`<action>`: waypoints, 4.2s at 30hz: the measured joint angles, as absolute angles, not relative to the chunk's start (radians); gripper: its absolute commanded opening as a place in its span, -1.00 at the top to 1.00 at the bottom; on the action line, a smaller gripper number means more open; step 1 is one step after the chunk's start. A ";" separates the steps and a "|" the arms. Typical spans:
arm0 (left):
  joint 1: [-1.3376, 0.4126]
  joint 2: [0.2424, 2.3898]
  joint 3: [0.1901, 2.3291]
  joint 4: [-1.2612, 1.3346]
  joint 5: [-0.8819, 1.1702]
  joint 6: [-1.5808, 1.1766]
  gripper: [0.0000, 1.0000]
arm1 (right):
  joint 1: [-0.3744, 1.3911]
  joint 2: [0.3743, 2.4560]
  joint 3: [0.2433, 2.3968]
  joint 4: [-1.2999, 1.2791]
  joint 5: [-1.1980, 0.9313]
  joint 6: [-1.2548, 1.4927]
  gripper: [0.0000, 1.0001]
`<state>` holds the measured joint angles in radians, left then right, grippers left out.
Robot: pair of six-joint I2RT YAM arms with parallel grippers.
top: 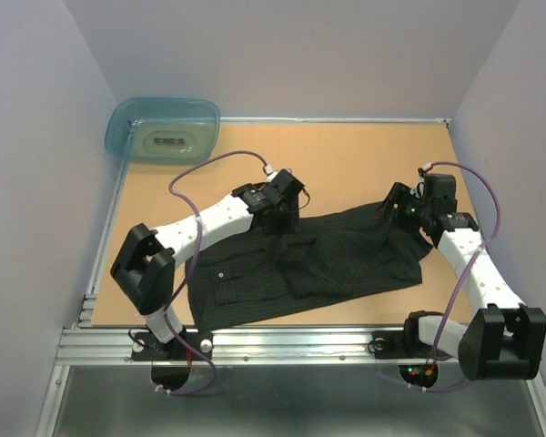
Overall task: Fold and stack the long sleeve shirts
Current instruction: Fold the shirt
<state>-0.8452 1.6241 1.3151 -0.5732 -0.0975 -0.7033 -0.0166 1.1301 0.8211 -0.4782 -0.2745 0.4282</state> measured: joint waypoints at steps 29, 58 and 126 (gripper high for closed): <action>-0.401 1.563 1.214 -0.434 -0.067 -0.520 -0.93 | 0.783 1.536 1.087 -0.387 -0.368 0.117 -0.52; -0.339 0.934 0.633 0.117 0.486 -0.080 -0.96 | 0.852 1.512 1.182 -0.380 -0.382 -0.025 0.99; -1.034 0.855 0.898 -0.176 1.023 -0.045 1.00 | 0.543 1.356 1.140 -0.498 0.033 0.224 0.08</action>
